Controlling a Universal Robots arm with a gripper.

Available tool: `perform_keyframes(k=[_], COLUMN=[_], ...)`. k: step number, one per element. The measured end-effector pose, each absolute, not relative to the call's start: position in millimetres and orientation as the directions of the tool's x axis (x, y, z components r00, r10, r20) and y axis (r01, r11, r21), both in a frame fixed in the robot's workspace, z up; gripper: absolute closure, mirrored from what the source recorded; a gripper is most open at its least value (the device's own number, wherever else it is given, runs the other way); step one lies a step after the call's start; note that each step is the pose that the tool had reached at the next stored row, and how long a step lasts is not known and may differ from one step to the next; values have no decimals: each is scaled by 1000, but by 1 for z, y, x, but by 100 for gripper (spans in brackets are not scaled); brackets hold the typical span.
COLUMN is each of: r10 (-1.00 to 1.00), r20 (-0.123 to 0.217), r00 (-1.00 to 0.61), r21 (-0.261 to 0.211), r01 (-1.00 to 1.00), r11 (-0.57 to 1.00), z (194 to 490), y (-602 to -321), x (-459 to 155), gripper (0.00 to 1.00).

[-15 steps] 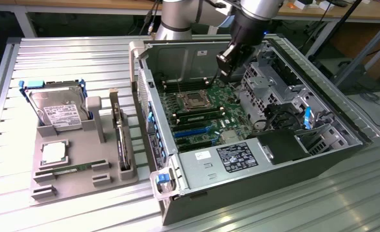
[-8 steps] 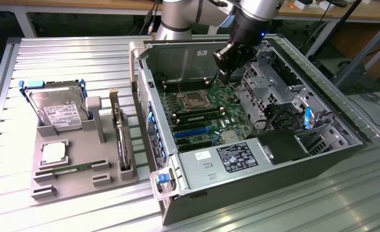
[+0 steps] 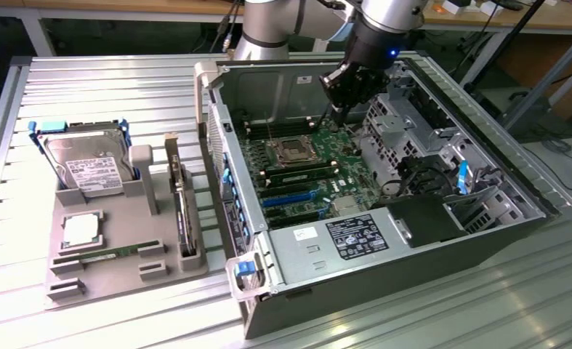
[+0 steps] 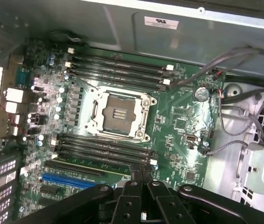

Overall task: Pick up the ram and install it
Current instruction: 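Press down the ram until it locks into place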

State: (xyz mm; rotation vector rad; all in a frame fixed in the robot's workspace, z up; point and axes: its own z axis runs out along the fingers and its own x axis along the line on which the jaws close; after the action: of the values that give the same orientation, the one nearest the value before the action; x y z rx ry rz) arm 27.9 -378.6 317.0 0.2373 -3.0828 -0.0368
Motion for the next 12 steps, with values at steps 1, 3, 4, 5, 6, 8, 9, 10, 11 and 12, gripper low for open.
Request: perform_keyframes(k=[1,3,4,5,6,8,9,10,11,12], r10=[-141,-101,-87,-74,-54,-10,17,28,30,33], r20=[47,47,47,47,47,47,47,47,47,47], r00=[-989,-994,-995,-996,-997,-999,-999,-998,-998,-998], r21=[27,28,28,28,28,27,27,28,28,27], r01=[-140,-100,-86,-73,-53,-9,18,29,32,35], r11=[990,995,996,997,998,1000,999,999,999,999], z=[317,315,315,315,314,313,313,313,313,313], y=[-379,-379,-379,-379,-379,-379,-379,-379,-379,-379], x=[28,28,28,28,28,28,28,28,28,28], gripper=[90,90,90,90,90,90,90,90,90,90])
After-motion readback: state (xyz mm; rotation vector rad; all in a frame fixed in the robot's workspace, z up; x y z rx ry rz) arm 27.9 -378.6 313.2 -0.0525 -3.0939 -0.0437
